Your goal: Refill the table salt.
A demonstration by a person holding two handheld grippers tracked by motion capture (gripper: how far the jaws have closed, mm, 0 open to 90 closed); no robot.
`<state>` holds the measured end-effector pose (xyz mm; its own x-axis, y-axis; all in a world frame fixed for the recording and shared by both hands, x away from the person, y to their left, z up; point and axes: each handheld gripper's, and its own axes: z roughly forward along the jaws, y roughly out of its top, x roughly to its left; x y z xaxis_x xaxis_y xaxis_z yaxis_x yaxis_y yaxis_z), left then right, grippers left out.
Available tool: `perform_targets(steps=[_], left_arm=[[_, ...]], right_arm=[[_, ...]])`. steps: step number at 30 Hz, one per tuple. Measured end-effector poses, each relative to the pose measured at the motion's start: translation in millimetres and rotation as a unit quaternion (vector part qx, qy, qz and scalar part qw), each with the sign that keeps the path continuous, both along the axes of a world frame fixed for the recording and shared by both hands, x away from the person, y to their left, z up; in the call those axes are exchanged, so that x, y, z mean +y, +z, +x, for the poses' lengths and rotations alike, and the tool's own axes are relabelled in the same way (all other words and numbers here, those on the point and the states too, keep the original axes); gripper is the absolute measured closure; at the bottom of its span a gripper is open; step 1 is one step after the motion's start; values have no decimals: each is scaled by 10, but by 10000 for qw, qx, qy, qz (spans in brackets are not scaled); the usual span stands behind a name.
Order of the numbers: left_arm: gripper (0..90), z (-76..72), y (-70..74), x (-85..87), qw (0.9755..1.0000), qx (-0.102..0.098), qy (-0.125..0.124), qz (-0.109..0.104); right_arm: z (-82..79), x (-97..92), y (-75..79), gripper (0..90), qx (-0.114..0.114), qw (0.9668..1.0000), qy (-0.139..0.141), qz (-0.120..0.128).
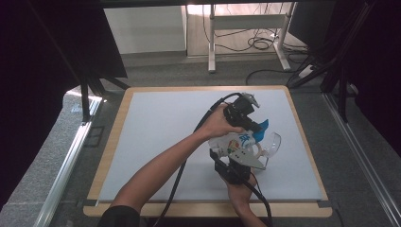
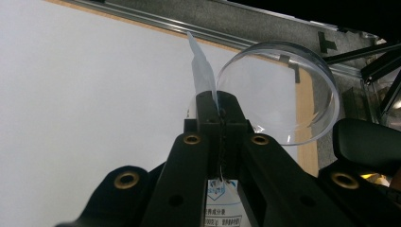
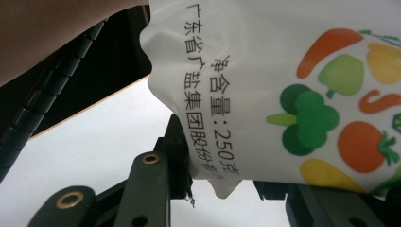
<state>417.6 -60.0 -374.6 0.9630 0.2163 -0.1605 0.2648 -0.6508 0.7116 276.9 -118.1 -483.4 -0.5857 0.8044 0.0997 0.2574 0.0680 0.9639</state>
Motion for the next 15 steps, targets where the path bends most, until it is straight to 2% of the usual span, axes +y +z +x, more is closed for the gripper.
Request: perform_targets(steps=[15], left_arm=[[900,6,-7,3,10000,20,8,-4]], right_arm=[[0,4,0,635,0,10000,-6,12]])
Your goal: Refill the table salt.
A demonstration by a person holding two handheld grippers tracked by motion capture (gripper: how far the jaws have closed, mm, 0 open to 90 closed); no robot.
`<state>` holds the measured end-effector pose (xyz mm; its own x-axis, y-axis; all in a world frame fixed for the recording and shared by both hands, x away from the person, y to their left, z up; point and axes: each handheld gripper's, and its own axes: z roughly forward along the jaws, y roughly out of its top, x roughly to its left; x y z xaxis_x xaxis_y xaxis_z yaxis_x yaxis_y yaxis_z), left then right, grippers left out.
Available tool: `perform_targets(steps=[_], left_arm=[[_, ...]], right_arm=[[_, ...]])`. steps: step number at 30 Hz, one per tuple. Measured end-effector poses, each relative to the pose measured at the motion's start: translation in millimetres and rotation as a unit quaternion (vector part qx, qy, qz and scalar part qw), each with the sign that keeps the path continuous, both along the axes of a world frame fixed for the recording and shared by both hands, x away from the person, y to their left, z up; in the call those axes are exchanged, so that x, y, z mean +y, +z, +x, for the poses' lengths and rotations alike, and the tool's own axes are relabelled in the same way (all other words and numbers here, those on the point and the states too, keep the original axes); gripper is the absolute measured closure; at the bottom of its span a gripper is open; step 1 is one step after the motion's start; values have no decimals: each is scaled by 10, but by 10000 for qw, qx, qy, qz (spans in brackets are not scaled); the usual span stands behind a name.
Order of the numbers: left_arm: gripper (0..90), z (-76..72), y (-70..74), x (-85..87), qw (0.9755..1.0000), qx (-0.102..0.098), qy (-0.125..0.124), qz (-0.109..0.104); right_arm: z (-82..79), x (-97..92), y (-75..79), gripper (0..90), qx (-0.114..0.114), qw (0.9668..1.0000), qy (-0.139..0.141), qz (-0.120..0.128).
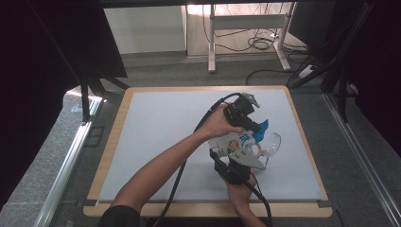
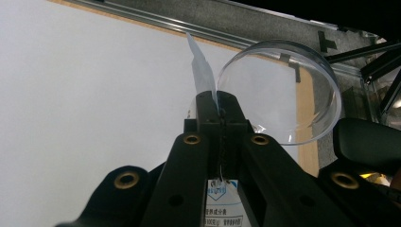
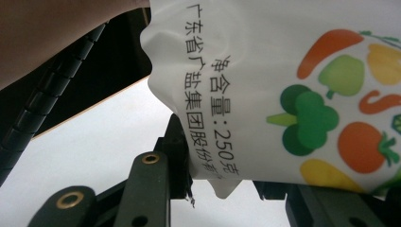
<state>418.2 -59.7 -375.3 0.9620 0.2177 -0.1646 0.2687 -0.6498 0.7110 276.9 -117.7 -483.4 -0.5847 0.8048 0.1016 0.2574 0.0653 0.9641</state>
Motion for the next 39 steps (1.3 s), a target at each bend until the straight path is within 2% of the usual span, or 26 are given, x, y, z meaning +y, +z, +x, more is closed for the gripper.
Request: perform_targets(steps=[26,39], left_arm=[[900,-16,30,23,10000,-42,19,24],[900,-8,12,9,10000,-31,19,47]], right_arm=[[-14,12,16,636,-67,10000,32,30],[-10,1,16,637,11,9999,51,93]])
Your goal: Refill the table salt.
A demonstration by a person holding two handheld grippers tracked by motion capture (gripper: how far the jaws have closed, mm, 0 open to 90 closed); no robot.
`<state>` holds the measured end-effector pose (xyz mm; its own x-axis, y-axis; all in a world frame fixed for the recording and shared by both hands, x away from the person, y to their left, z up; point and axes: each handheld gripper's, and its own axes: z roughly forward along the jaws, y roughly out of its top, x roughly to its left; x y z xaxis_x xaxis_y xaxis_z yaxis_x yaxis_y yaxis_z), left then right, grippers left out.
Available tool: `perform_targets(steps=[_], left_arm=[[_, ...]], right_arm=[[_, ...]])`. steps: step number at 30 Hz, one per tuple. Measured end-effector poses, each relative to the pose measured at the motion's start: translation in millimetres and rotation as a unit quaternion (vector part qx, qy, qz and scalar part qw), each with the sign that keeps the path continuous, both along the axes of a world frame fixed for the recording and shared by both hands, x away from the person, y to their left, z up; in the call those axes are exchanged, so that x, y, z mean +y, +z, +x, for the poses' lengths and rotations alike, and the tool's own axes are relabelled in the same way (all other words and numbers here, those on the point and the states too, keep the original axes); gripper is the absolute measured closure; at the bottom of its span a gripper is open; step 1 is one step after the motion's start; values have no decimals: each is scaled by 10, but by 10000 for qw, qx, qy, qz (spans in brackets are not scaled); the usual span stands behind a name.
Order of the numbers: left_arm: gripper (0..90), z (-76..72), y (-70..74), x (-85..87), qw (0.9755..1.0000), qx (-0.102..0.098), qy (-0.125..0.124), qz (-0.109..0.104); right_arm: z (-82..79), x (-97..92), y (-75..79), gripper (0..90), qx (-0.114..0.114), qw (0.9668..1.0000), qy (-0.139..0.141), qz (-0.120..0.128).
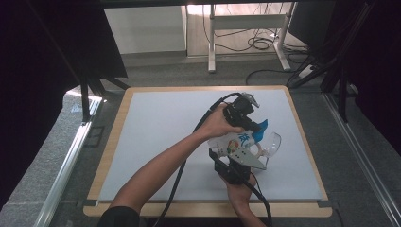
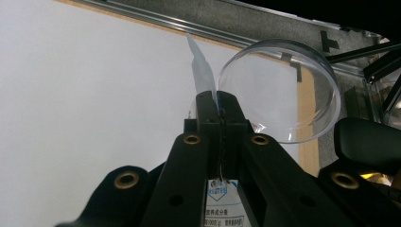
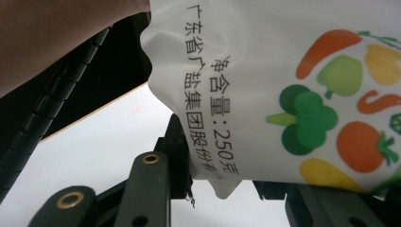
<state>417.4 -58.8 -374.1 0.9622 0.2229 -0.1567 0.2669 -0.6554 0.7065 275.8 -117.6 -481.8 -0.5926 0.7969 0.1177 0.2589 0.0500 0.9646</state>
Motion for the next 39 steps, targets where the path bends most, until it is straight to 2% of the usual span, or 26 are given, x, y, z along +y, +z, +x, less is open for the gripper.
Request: perform_targets(steps=[39], left_arm=[[900,5,-12,3,10000,36,-6,-1]], right_arm=[[-10,1,10,637,-7,10000,38,84]])
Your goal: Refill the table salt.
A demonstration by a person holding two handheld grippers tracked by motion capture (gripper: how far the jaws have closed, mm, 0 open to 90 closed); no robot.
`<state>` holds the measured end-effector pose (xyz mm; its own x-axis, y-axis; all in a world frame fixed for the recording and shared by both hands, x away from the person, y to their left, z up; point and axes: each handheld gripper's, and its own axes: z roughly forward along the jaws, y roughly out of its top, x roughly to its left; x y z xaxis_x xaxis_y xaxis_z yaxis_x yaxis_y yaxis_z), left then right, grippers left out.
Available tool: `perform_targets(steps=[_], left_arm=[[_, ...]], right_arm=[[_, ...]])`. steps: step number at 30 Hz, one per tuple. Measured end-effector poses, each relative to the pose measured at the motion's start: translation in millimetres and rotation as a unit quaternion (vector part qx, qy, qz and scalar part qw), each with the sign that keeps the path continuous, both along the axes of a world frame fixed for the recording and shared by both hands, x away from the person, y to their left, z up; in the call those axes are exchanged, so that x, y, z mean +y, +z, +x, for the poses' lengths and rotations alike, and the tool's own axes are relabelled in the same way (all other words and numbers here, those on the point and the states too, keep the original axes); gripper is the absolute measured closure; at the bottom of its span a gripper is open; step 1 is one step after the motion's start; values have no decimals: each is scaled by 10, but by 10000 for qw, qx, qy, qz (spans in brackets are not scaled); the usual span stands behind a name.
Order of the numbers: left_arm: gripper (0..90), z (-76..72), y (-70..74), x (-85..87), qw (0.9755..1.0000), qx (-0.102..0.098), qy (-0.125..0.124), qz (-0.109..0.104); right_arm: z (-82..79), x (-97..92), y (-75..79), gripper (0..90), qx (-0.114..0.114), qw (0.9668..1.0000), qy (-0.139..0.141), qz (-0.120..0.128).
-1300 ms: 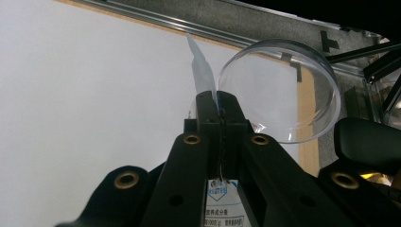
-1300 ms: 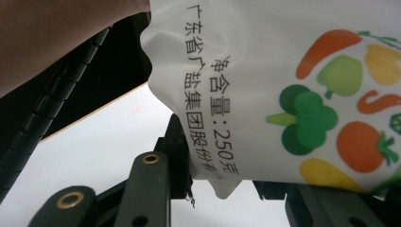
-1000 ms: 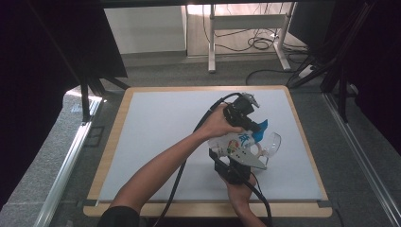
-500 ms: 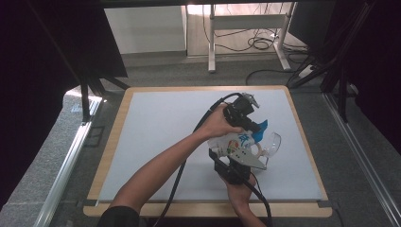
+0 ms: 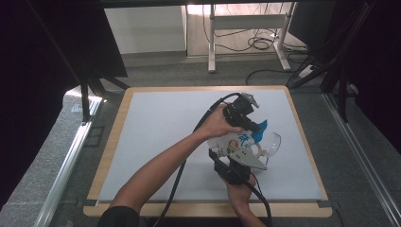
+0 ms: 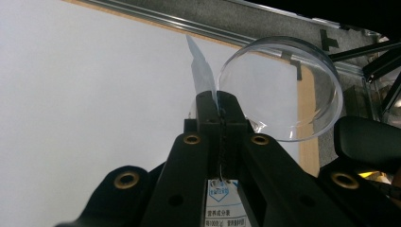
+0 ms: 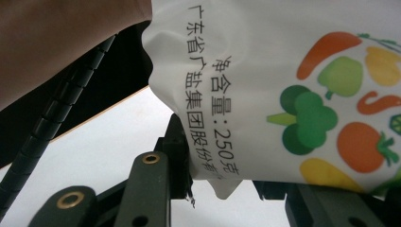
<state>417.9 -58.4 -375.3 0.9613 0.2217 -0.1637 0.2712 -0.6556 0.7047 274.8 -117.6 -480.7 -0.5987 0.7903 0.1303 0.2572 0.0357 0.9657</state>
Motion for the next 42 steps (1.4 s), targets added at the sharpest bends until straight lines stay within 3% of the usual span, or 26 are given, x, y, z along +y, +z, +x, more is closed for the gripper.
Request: perform_targets(steps=[42], left_arm=[[900,13,-9,4,10000,48,32,-10]], right_arm=[[0,5,16,638,-23,10000,17,30]])
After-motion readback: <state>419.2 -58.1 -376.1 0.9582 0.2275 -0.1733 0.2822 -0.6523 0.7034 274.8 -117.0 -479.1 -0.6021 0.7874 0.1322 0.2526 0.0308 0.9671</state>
